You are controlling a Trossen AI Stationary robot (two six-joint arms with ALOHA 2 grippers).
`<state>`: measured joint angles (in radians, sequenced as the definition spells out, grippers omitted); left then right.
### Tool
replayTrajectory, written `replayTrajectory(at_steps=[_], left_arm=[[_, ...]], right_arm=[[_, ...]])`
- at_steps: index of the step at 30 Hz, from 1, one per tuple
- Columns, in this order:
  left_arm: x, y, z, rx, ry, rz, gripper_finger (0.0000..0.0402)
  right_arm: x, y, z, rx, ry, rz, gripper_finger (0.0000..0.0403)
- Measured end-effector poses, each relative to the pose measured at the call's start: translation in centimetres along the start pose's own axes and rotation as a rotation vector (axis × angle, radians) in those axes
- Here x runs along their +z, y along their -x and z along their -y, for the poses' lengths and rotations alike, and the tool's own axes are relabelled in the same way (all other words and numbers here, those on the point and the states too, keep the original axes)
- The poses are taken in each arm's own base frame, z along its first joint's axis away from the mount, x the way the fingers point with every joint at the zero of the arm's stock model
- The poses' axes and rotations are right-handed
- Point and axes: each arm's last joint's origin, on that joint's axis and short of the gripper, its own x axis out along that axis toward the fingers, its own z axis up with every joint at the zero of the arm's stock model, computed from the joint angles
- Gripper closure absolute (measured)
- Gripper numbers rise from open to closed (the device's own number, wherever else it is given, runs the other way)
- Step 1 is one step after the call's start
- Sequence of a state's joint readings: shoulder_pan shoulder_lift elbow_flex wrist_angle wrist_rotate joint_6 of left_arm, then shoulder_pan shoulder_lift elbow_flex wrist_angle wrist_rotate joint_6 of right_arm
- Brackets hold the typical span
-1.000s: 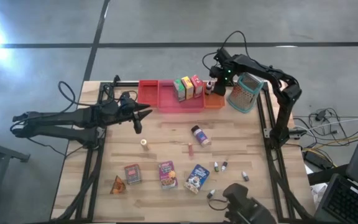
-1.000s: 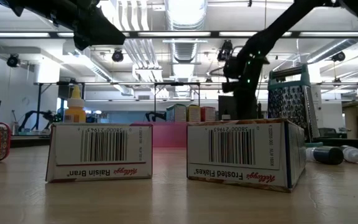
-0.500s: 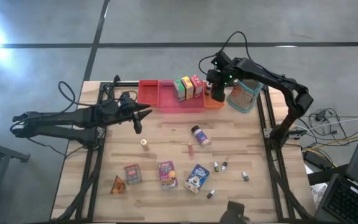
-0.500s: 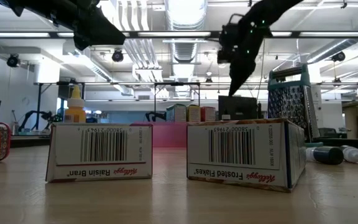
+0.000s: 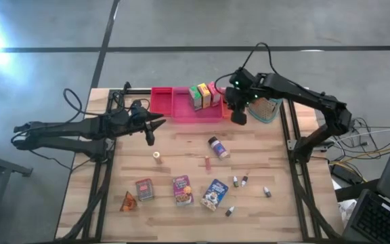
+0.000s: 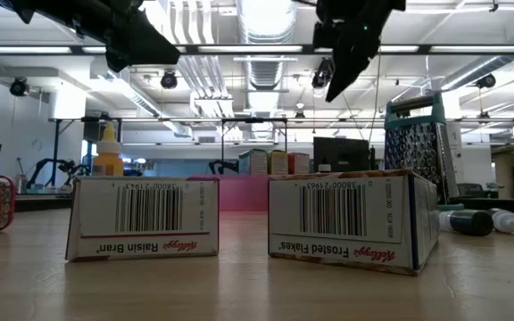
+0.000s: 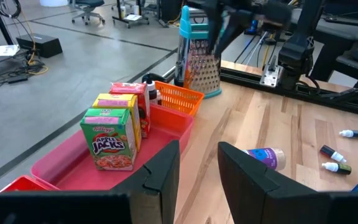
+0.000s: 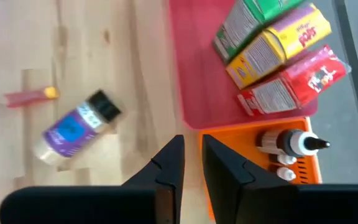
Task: Pick & Place Kitchen Items
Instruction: Put the red food coloring bottle into the orange bin
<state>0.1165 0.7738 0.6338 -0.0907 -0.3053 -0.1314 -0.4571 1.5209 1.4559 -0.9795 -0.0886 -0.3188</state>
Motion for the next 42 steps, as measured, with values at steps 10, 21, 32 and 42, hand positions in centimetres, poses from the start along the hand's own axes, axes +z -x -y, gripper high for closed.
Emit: replayTrajectory(at_steps=[10,21,32,42], left_arm=[[0.0,0.0,0.0,0.0,0.0,0.0,0.0285],[0.0,0.0,0.0,0.0,0.0,0.0,0.0285],[0.0,0.0,0.0,0.0,0.0,0.0,0.0285],[0.1,0.0,0.0,-0.002,0.07,0.01,0.0285]], right_arm=[[0.1,2.0,-4.6,0.038,0.003,0.0,0.0375],[0.4,3.0,-8.8,0.048,0.016,0.017,0.0374],[-0.5,3.4,-13.0,0.037,0.042,-0.058,0.0376],[-2.4,3.8,-15.4,-0.094,0.019,-0.157,0.0375]])
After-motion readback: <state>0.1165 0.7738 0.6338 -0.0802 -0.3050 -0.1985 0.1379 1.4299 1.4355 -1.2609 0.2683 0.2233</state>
